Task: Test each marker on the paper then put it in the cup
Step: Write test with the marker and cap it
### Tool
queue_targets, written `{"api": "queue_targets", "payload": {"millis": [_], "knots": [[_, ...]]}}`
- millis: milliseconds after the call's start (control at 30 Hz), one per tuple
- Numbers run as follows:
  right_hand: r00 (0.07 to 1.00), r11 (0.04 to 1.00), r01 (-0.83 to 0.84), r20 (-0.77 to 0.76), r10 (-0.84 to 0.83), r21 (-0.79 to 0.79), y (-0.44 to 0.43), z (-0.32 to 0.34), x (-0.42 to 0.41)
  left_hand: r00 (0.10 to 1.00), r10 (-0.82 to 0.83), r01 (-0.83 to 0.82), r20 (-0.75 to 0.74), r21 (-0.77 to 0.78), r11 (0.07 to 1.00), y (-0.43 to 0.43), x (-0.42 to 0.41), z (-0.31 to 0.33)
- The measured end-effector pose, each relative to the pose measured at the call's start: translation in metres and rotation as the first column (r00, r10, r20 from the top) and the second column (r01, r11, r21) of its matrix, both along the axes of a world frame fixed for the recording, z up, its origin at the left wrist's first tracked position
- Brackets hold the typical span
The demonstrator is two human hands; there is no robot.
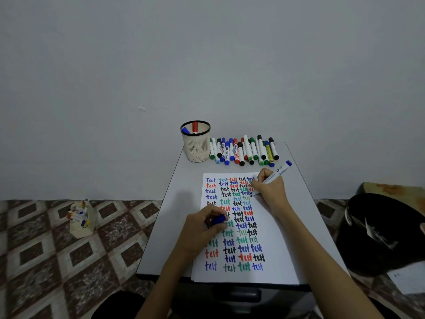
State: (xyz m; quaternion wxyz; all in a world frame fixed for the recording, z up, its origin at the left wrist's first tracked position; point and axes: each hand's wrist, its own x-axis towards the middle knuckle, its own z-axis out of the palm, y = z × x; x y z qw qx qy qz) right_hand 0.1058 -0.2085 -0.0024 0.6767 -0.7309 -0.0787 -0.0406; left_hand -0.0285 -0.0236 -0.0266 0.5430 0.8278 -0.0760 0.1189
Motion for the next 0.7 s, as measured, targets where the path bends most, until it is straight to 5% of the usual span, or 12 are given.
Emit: {"api": "queue_targets", "payload": {"millis": [700], "knots": [[0.999, 0.997, -0.025, 0.018, 0.026, -0.067, -0.0017, -0.006, 0.0049, 1.0, 0.0, 0.0, 0.0, -0.002, 1.0, -0.0001, 0.0, 0.0004]]}}
